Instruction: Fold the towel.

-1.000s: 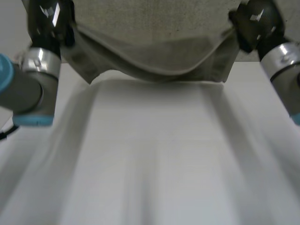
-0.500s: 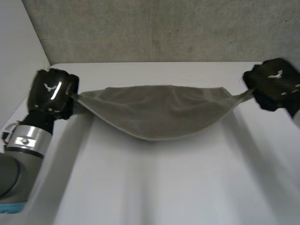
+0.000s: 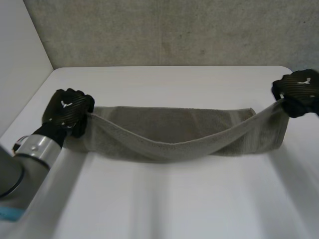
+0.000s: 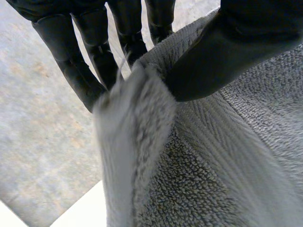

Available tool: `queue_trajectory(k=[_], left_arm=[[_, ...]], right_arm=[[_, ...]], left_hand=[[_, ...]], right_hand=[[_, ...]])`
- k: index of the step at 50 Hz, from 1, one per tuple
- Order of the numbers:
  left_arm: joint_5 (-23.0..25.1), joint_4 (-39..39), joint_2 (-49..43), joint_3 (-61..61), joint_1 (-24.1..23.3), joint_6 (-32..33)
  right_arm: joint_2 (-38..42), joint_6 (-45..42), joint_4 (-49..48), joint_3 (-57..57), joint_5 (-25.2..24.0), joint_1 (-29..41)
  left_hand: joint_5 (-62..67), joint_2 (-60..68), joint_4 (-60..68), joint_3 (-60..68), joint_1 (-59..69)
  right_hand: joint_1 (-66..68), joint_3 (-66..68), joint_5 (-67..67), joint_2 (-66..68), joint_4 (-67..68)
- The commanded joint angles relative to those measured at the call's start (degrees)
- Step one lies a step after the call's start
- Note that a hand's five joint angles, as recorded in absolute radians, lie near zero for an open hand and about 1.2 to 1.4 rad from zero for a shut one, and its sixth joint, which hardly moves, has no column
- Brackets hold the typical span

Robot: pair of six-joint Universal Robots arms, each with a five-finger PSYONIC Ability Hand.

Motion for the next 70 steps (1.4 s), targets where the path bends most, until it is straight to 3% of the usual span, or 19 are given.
queue_trajectory(k=[1, 8, 15, 21, 31, 33, 34, 35, 36, 37, 44, 47, 56, 61, 70], left_arm=[[-0.6, -3.7, -17.5, 18.9, -1.6, 1.0], [-4.0, -12.7, -29.4, 36.8, -3.7, 2.7], [-7.1, -18.7, -40.5, 53.6, -4.3, 4.6], [-9.6, -19.7, -43.4, 58.8, -4.6, 5.3], [-10.8, -19.8, -44.8, 61.6, -5.6, 5.4], [-10.7, -19.9, -44.8, 61.6, -5.6, 5.4], [-10.8, -20.0, -44.8, 61.4, -5.9, 5.3], [-10.8, -20.0, -44.8, 61.4, -5.9, 5.3], [-10.8, -20.4, -44.6, 61.0, -6.6, 5.3], [-11.0, -21.0, -44.3, 60.6, -7.6, 5.3], [-12.9, -22.4, -38.8, 56.7, -8.5, 4.9], [-14.5, -22.5, -33.4, 52.0, -8.1, 4.4], [-16.0, -22.0, -17.3, 36.0, -7.9, -0.4], [-15.9, -18.5, -8.6, 23.5, -8.5, -4.6], [-16.1, -8.7, -4.2, 11.6, -8.9, -5.4]], right_arm=[[17.9, -0.6, 0.0, -15.0, 9.1, 7.4], [30.8, 0.4, -1.8, -29.1, 15.0, 10.9], [37.1, 0.9, -6.2, -35.5, 19.4, 12.4], [39.7, 0.5, -8.4, -38.3, 23.3, 13.4], [41.4, 0.3, -9.5, -39.7, 24.5, 13.7], [41.7, 0.4, -9.5, -39.7, 24.7, 13.8], [41.8, 0.4, -9.5, -39.7, 25.1, 14.2], [41.8, 0.4, -9.5, -39.5, 25.8, 14.3], [41.8, 0.4, -9.5, -39.5, 25.9, 14.3], [41.4, 0.7, -9.4, -39.2, 27.0, 14.4], [38.2, 1.1, -9.2, -34.6, 30.2, 14.8], [30.9, 1.2, -9.3, -28.7, 29.7, 15.1], [16.7, 1.2, -9.0, -9.5, 22.8, 14.3], [14.3, 1.1, -9.0, -3.1, 20.3, 14.2], [16.9, 1.0, -9.2, 0.0, 15.8, 10.2]], left_hand=[[-16.2, -6.5, -6.6, -8.7, -3.5], [-16.2, -6.5, -6.6, -8.7, -3.5], [-16.2, -6.5, -6.6, -8.7, -3.5], [-16.2, -6.5, -6.6, -8.7, -3.5], [-16.2, -6.5, -6.6, -8.7, -3.5], [-16.2, -6.5, -6.6, -8.7, -3.5], [-34.8, -25.2, -25.2, -27.4, -22.1], [-35.0, -25.4, -25.4, -27.6, -22.3], [-75.8, -66.2, -66.2, -68.4, -63.1], [-84.0, -74.4, -74.4, -76.6, -71.4], [-86.1, -76.5, -76.5, -78.7, -73.5], [-86.1, -76.5, -76.5, -78.7, -73.5], [-85.9, -76.3, -76.3, -78.5, -73.3], [-85.9, -76.3, -76.3, -78.5, -73.3], [-85.9, -76.3, -76.3, -78.5, -73.3]], right_hand=[[3.7, 3.5, 2.3, 3.3, 3.3], [3.7, 3.5, 2.3, 3.3, 3.3], [3.7, 3.5, 2.3, 3.3, 3.3], [3.7, 3.5, 2.3, 3.3, 3.3], [3.7, 3.5, 2.3, 3.3, 3.3], [-2.5, -2.7, -3.8, -2.9, -2.8], [-43.8, -44.0, -45.1, -44.2, -44.1], [-66.3, -66.5, -67.7, -66.7, -66.7], [-66.3, -66.5, -67.7, -66.7, -66.7], [-66.3, -66.5, -67.7, -66.7, -66.7], [-66.3, -66.5, -67.7, -66.7, -66.7], [-66.3, -66.5, -67.7, -66.7, -66.7], [-66.3, -66.5, -67.7, -66.7, -66.7], [-64.2, -64.4, -65.6, -64.6, -64.6], [-53.3, -53.5, -54.6, -53.7, -53.6]])
